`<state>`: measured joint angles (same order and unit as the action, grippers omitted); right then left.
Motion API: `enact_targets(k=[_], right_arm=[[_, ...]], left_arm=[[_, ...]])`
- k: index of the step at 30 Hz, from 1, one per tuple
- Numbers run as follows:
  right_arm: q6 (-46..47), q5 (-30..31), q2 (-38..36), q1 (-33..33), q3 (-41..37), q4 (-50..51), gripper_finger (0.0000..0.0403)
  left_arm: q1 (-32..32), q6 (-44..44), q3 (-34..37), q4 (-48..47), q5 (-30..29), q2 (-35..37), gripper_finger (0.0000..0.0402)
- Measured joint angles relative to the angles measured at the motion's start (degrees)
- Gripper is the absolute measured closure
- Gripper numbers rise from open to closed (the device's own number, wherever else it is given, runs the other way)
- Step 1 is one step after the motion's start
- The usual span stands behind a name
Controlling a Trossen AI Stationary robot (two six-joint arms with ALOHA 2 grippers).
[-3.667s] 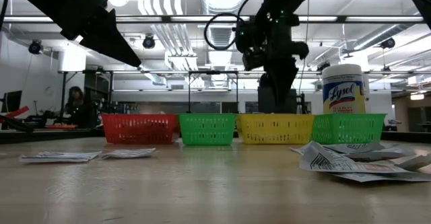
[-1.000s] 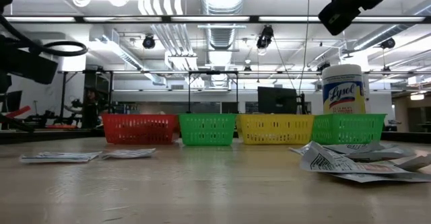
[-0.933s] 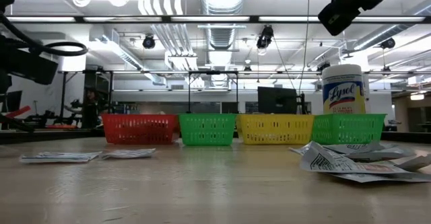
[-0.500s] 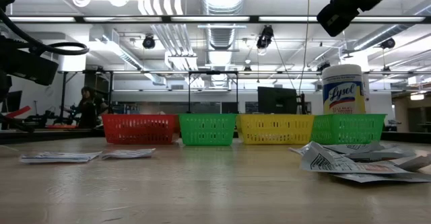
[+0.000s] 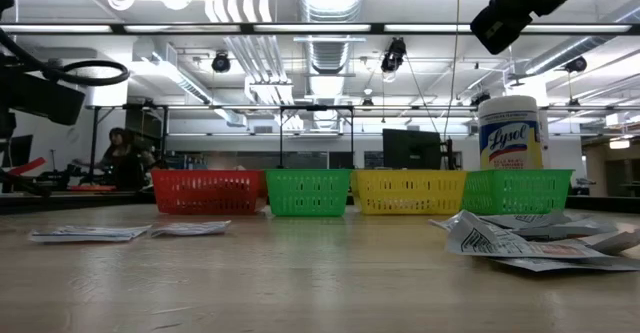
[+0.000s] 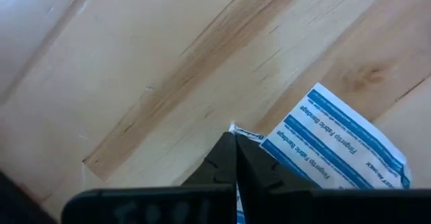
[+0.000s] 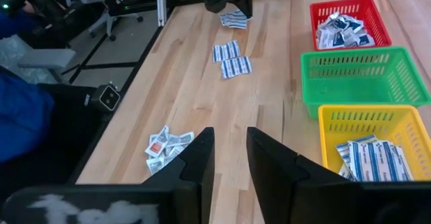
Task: Pick & Place First Aid Supplies
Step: Put the blue bandage into the yellow basket
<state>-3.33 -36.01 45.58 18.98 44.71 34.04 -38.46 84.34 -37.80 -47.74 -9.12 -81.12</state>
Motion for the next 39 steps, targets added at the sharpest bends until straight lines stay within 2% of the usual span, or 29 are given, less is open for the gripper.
enact_targets(k=[11,16,24,33,39], right_arm=[[0.5,0.0,0.0,0.0,0.0,-0.1,0.0334],[1.8,0.0,0.0,0.0,0.0,-0.1,0.0326],[1.9,0.0,0.6,0.0,0.0,-0.1,0.0318],[2.0,0.2,3.0,0.0,0.0,-0.2,0.0333],[2.0,0.1,5.2,0.0,0.0,-0.5,0.0337]], left_arm=[[0.1,-2.3,-6.8,-9.3,-10.1,-0.2,0.0402],[0.1,-2.7,-8.5,-13.1,-11.7,-0.1,0.0401],[0.1,0.0,-11.4,-24.3,-11.9,0.0,0.0402],[0.2,0.9,-15.2,-29.3,-13.0,-0.4,0.0401],[0.2,-1.8,-19.4,-28.8,-20.2,-0.4,0.0401]])
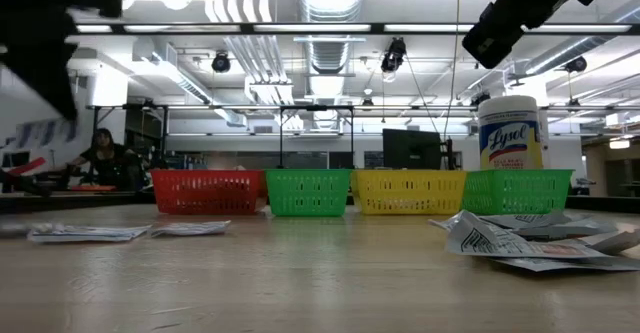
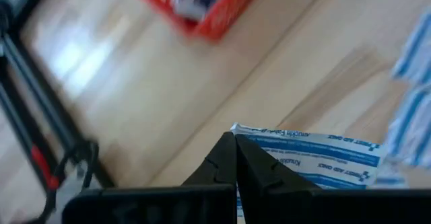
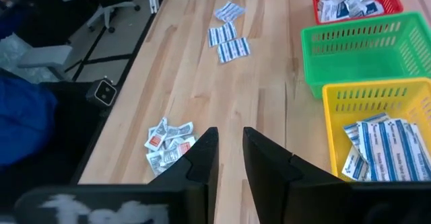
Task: Pick & Place First Aid Supplies
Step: Put the blue bandage into the yellow basket
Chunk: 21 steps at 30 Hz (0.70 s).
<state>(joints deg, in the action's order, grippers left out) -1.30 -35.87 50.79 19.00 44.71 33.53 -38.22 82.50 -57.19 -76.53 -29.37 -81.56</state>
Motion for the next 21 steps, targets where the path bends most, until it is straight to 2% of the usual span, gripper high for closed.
enact_targets(k=[7,12,17,21], right_arm=[[1.0,-0.2,3.8,0.0,0.0,-5.5,0.0327],[3.1,-0.2,7.1,-0.3,0.0,-12.2,0.0319],[6.2,-0.3,11.3,-2.0,0.0,-16.9,0.0314],[9.3,-0.4,15.0,-3.5,0.0,-21.2,0.0311]], left_arm=[[0.0,-3.6,-6.1,0.6,-12.3,0.0,0.0401],[0.4,-6.9,-8.6,5.2,-21.1,0.0,0.0401],[2.7,-14.3,-9.2,12.7,-25.7,0.0,0.0401],[5.6,-21.6,-9.2,19.6,-26.9,0.0,0.0401]])
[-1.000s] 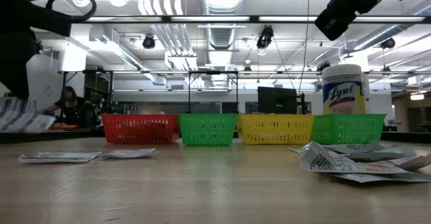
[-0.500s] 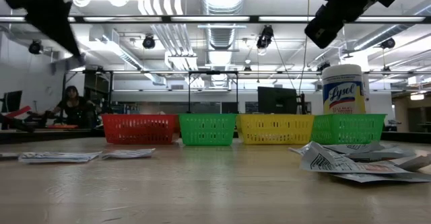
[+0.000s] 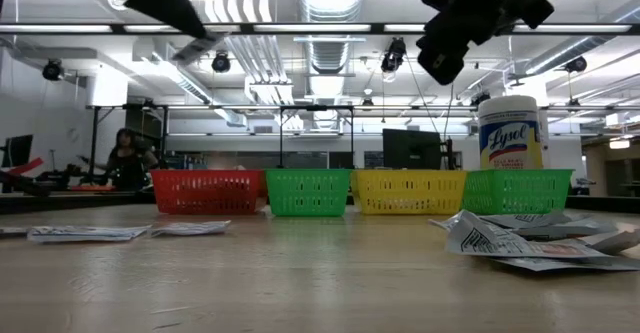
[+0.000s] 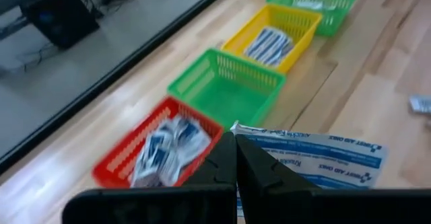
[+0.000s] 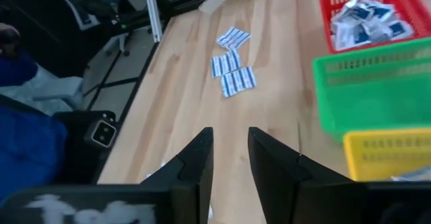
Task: Pick & Place First Aid Supplies
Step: Put the blue bandage into the yellow basket
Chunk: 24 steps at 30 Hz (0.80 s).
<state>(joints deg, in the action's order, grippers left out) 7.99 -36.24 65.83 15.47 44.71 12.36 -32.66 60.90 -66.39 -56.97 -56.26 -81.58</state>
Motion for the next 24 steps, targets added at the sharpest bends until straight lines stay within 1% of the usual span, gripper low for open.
enact_targets(k=[6,11,19,24], right_arm=[[5.1,0.0,5.1,-2.1,0.0,-8.3,0.0306],[11.7,0.0,8.4,-2.2,0.0,-16.6,0.0305],[12.1,-0.1,12.9,-3.6,0.0,-26.0,0.0320],[11.6,-0.3,14.5,-5.1,0.0,-28.8,0.0323]], left_arm=[[3.5,-11.9,0.0,11.0,-0.4,0.0,0.0401],[5.5,-17.8,0.0,16.7,-0.4,0.0,0.0401],[7.4,-25.1,0.0,24.9,-0.4,-1.6,0.0401],[8.9,-27.7,0.1,28.2,-0.4,-4.0,0.0401]])
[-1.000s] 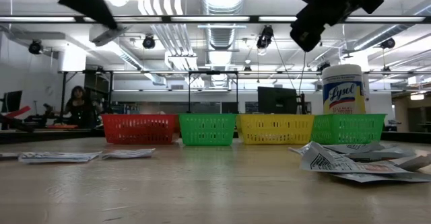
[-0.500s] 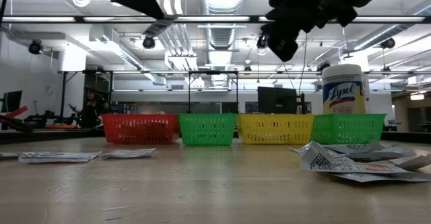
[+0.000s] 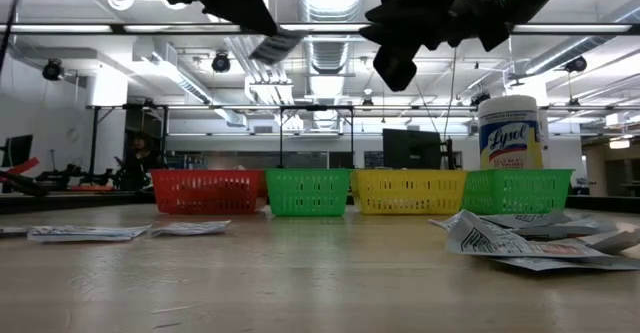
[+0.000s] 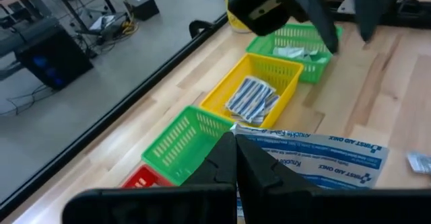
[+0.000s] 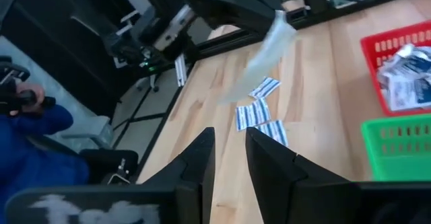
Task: Pick & Place First Aid Supplies
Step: Put the blue bandage into the yellow basket
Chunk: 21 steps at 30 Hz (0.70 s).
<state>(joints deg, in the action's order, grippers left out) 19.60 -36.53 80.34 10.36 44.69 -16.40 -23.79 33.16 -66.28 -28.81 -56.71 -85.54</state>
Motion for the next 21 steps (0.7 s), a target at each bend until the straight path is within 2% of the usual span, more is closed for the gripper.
enact_targets(k=[5,11,21], right_arm=[[-5.1,0.4,0.3,-1.3,0.0,-0.8,0.0309],[-9.6,7.8,0.2,-3.1,0.0,-1.0,0.0283],[-12.7,13.2,0.3,-5.8,0.0,-0.8,0.0227]], left_arm=[[1.0,-0.7,0.0,3.8,0.0,-1.3,0.0401],[1.7,-5.2,0.0,10.4,0.3,-3.6,0.0401],[3.0,-5.7,0.0,11.7,0.7,-4.5,0.0401]])
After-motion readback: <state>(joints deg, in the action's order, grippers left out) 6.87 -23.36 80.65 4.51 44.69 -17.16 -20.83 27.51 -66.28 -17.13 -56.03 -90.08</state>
